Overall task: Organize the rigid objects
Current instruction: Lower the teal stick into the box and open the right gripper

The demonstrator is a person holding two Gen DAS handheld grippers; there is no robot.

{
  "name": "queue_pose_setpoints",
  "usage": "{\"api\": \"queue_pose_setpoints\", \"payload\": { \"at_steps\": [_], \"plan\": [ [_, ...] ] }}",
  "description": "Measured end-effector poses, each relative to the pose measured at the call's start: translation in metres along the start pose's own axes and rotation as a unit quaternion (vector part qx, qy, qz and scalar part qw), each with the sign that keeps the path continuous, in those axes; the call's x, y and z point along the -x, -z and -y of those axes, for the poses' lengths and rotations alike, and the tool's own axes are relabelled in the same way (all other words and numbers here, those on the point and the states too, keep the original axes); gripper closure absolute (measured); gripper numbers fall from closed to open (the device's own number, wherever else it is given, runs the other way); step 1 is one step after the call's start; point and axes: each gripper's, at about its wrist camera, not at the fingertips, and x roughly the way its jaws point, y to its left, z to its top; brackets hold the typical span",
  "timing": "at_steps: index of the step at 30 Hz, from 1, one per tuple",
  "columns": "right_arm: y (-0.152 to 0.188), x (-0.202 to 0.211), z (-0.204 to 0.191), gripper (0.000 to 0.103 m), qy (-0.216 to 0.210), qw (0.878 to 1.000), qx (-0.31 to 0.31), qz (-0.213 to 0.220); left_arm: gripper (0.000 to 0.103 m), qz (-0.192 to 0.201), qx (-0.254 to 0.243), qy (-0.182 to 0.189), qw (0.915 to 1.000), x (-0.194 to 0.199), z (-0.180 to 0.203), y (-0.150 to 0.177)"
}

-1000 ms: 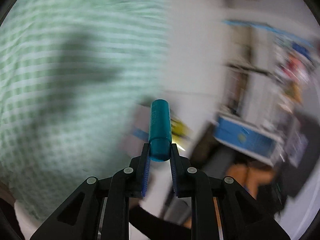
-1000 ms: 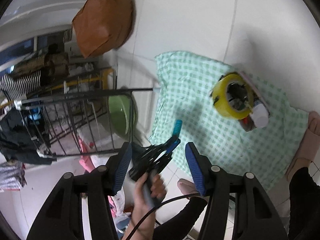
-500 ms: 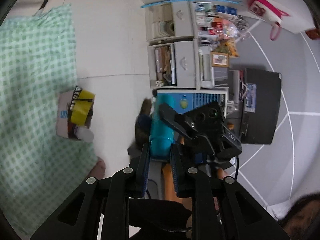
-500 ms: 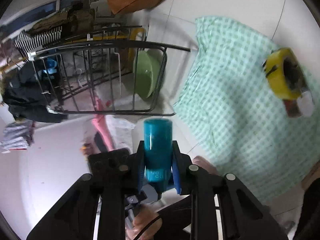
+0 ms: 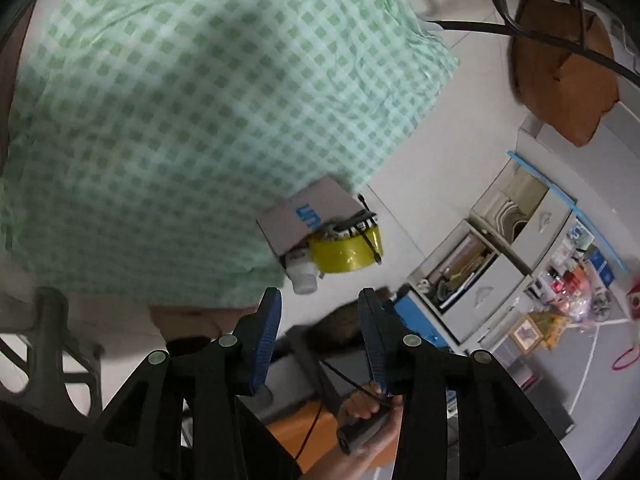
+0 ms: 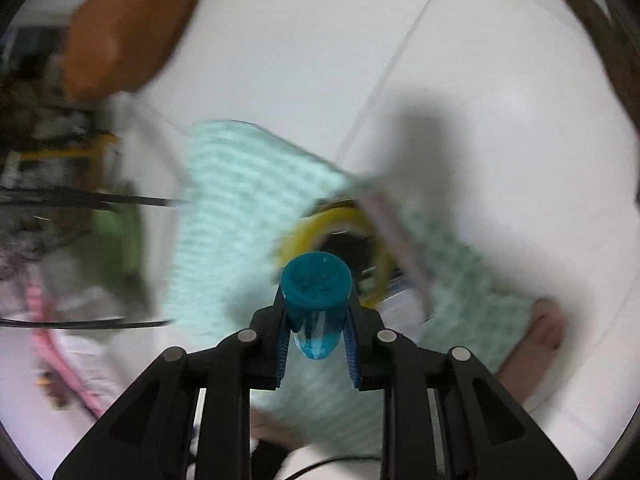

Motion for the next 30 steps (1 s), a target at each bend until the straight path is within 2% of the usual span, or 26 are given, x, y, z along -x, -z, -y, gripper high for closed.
{"api": "queue_pose_setpoints", "payload": {
  "at_steps": [2, 4, 7, 9, 13, 17, 18, 21, 24, 26, 28, 30],
  "plan": [
    [-0.001, -0.024, 0.005, 0.078, 0.023, 1.0, 0.003, -0.015, 0.065, -0.017, -0.009, 0.01, 0.9998, -0.011, 0.009, 0.007],
    [-0.001, -0.041, 0.015, 0.078, 0.02, 0.999, -0.012, -0.031, 0.065, -0.033, -0.022, 0.021, 0.999, -0.019, 0.016, 0.013],
    [-0.003, -0.054, 0.021, 0.078, 0.033, 0.999, -0.022, -0.031, 0.065, -0.045, -0.039, 0.025, 0.9979, -0.023, 0.018, 0.01],
    [-0.003, -0.061, 0.025, 0.078, 0.024, 0.999, -0.033, -0.032, 0.065, -0.051, -0.036, 0.025, 0.9977, -0.031, 0.013, 0.001],
    [-0.004, -0.075, 0.024, 0.074, -0.022, 0.996, -0.061, -0.06, 0.065, -0.049, -0.024, 0.024, 0.9982, -0.034, 0.003, -0.015],
    [-0.003, -0.067, 0.02, 0.058, 0.001, 0.996, -0.072, -0.046, 0.065, -0.048, -0.027, 0.037, 0.9978, -0.028, 0.008, -0.014],
    [-0.003, -0.064, 0.022, 0.053, -0.003, 0.996, -0.083, -0.038, 0.065, -0.048, -0.031, 0.04, 0.9975, -0.027, 0.01, -0.013],
    [-0.004, -0.057, 0.028, 0.051, -0.033, 0.992, -0.114, -0.034, 0.065, -0.051, -0.038, 0.047, 0.9969, -0.027, 0.013, -0.01],
    [0.0, -0.042, 0.032, 0.05, -0.08, 0.983, -0.164, -0.022, 0.065, -0.05, -0.035, 0.049, 0.9969, -0.032, 0.011, -0.011],
    [0.008, -0.027, 0.033, 0.048, -0.12, 0.971, -0.208, -0.019, 0.065, -0.048, -0.035, 0.05, 0.997, -0.034, 0.011, -0.011],
    [0.02, -0.016, 0.035, 0.042, -0.164, 0.951, -0.259, -0.024, 0.062, -0.044, -0.034, 0.052, 0.9971, -0.034, 0.013, -0.009],
    [0.038, -0.005, 0.037, 0.039, -0.218, 0.923, -0.316, -0.037, 0.054, -0.037, -0.035, 0.053, 0.9973, -0.033, 0.015, -0.007]
  ]
}}
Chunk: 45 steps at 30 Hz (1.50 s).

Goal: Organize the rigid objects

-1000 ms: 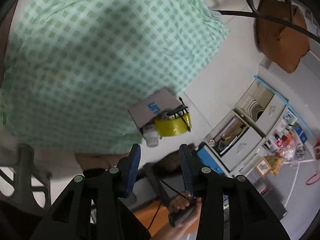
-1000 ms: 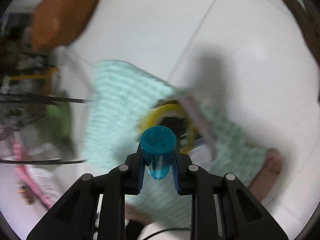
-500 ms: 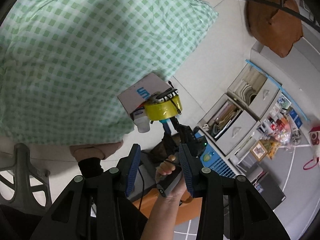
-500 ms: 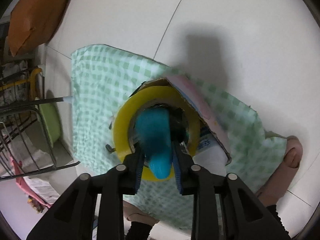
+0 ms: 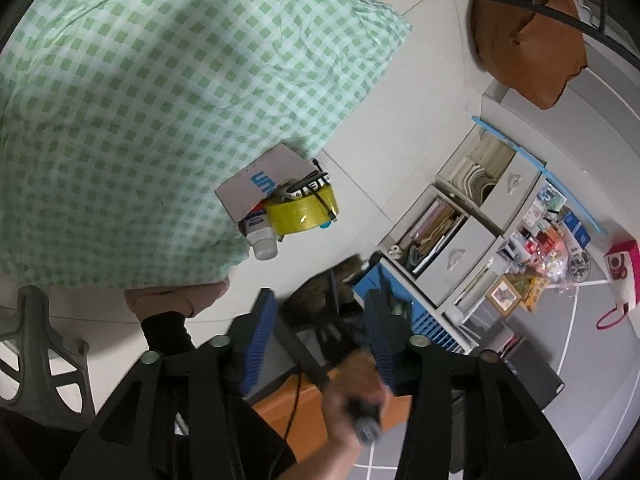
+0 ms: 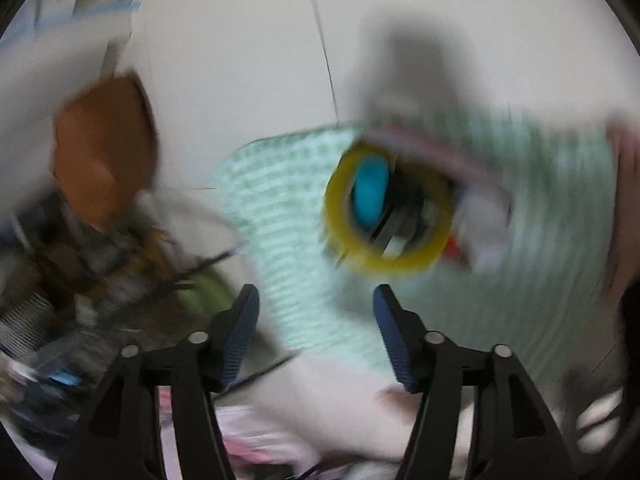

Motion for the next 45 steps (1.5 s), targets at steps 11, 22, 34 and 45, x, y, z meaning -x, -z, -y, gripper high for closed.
{"api": "queue_pose_setpoints", "payload": {
  "at_steps": [11, 22, 34, 45],
  "plan": [
    [0.083, 0.056, -0.003, 0.0, -0.106, 0.993, -0.019, -0.047, 0.025, 0.064, -0.009, -0.046, 0.9969, 0.002, -0.006, 0.011],
    [0.05, 0.026, -0.027, 0.0, 0.023, 0.999, 0.041, 0.02, 0.017, 0.119, -0.159, -0.178, 0.9637, -0.005, 0.043, 0.031],
    [0.17, -0.109, -0.013, 0.0, 0.261, 0.879, 0.373, -0.141, 0.0, 0.325, -0.413, -0.282, 0.8025, 0.049, 0.152, 0.098],
    [0.17, -0.075, -0.013, 0.0, 0.386, 0.825, 0.409, 0.064, 0.0, 0.296, -0.631, -0.389, 0.6022, -0.034, 0.14, 0.234]
  ]
}}
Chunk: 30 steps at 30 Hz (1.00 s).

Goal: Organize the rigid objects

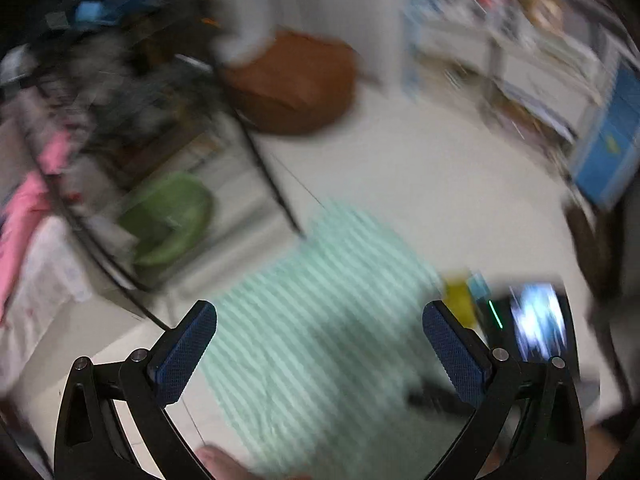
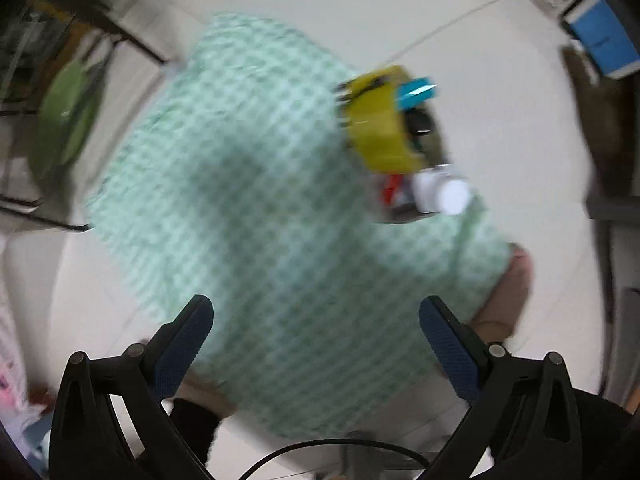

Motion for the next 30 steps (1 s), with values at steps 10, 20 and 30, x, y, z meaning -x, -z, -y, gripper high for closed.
{"api": "queue_pose_setpoints", "payload": {
  "at_steps": [10, 20, 30],
  "plan": [
    [-0.049, 0.087, 0.075, 0.0, 0.071, 0.975, -0.123, 0.172, 0.0, -0.008, -0.074, 0.028, 0.9969, -0.01, 0.058, 0.02],
    [-0.043, 0.209, 0.071, 0.0, 0.162, 0.885, -0.087, 0.427, 0.0, -0.02, -0.033, 0.058, 0.9976, -0.022, 0.04, 0.002],
    [-0.028, 0.264, 0.07, 0.0, 0.209, 0.803, -0.102, 0.549, 0.0, 0.0, -0.083, 0.042, 0.9956, -0.017, 0.061, 0.009]
  ]
}}
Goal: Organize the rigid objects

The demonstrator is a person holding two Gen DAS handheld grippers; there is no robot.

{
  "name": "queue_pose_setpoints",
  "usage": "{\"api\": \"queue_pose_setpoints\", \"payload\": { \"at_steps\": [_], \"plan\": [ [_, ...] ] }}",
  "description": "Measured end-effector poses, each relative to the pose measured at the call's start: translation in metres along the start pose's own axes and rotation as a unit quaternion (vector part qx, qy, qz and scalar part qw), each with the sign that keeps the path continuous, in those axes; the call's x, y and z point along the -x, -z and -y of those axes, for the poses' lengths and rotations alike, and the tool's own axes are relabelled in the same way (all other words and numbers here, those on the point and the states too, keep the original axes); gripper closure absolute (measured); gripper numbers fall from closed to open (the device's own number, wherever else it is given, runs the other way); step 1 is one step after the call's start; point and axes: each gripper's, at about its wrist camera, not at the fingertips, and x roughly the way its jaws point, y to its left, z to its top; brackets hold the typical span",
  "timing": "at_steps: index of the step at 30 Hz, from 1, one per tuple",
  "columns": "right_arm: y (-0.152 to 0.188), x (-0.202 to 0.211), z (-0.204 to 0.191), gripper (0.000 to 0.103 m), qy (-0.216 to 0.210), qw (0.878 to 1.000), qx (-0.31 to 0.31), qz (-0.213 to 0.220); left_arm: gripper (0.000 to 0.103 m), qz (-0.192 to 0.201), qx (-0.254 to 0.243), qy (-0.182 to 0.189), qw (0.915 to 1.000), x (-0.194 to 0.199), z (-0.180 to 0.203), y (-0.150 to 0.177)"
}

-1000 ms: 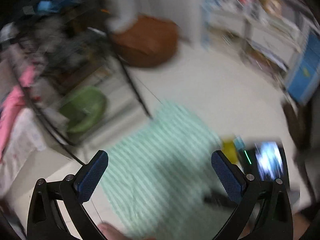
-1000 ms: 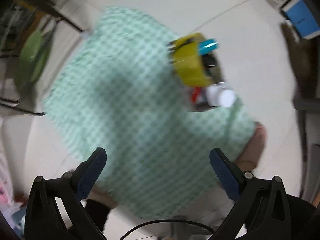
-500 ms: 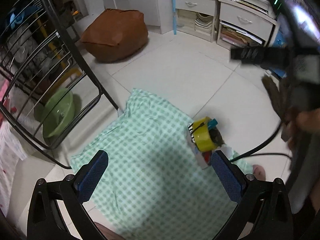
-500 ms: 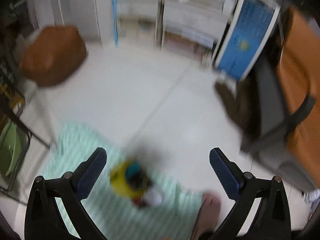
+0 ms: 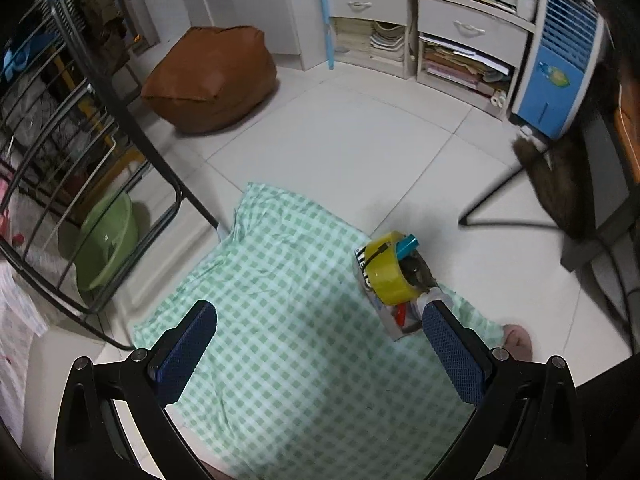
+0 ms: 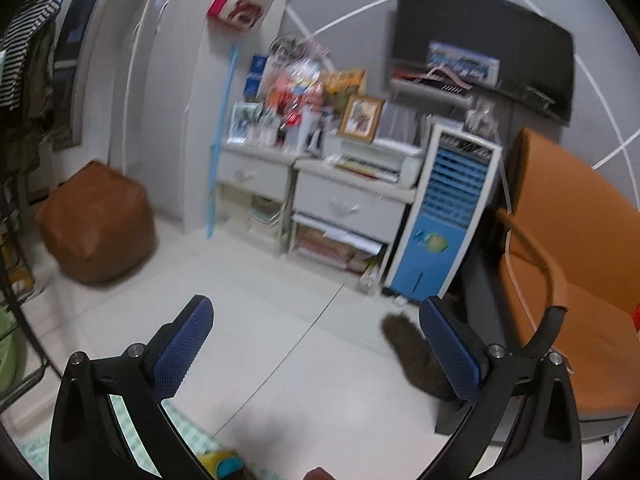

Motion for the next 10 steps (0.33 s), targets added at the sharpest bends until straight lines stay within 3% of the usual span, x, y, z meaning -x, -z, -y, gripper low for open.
{"api": "queue_pose_setpoints", "payload": {
  "at_steps": [6, 10],
  "plan": [
    [-0.01, -0.012, 0.018, 0.0, 0.015, 0.999, -0.038, -0.02, 0.0, 0.029, -0.011, 0.01, 0.9995, 0.004, 0.003, 0.01],
    [-0.01, -0.008, 0.017, 0.0, 0.017, 0.999, -0.04, -0.025, 0.0, 0.027, -0.008, 0.015, 0.9995, 0.003, 0.0, 0.013]
  ]
}}
